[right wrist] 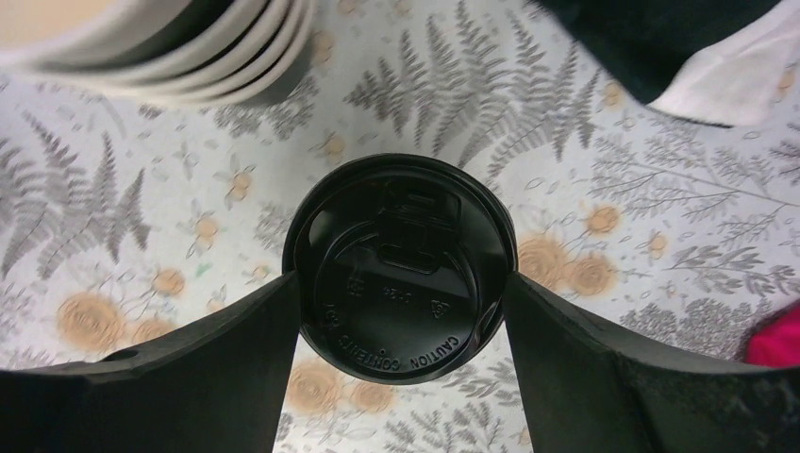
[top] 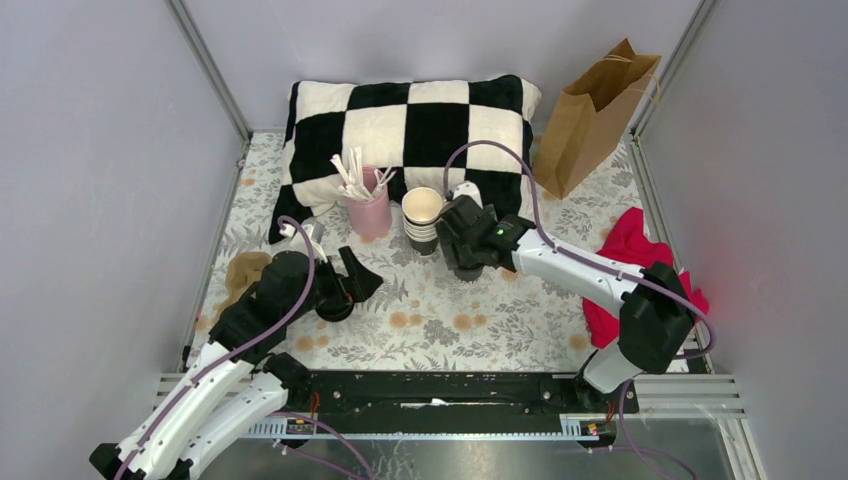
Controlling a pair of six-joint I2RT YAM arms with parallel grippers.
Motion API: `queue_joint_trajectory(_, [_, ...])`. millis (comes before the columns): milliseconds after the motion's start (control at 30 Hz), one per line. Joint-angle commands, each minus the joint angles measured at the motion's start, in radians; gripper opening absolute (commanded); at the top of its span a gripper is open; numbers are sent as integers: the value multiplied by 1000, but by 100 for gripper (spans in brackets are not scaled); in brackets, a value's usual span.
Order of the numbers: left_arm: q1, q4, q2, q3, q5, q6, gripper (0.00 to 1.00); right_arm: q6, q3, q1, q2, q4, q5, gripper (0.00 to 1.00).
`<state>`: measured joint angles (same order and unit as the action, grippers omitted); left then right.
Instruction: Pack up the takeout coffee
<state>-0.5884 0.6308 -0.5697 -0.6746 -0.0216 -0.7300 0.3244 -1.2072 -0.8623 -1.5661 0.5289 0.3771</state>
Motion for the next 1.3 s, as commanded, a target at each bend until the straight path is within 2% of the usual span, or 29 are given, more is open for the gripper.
queue_joint_trajectory(0, [3,-34,-18,-51,9,19,99,-81,18,82,15,-96,-30,82])
queue_joint_trajectory(167, [3,-34,-24,-57,10,23,99,-105,-14,162,-34,-165,-94,82])
queue_joint_trajectory(500, [3,-27,-29,-69,14,27,99,-113,-39,207,-87,-211,-150,83])
queue_joint_trajectory(733, [3,-34,-45,-90,4,37,99,-115,-84,207,-32,-115,-145,100])
queue_joint_trajectory(967, [3,-85,-101,-144,-61,95,99,-110,-171,207,89,35,-110,100])
queue_joint_trajectory(1067, [3,-102,-133,-169,-94,144,99,-105,-247,212,137,120,-29,100])
queue_joint_trajectory(1133, [3,-109,-163,-194,-119,178,99,-105,-299,244,152,154,37,100])
queue_joint_trajectory(1267, [4,-87,-229,-262,-169,239,99,-56,-462,400,127,213,66,100])
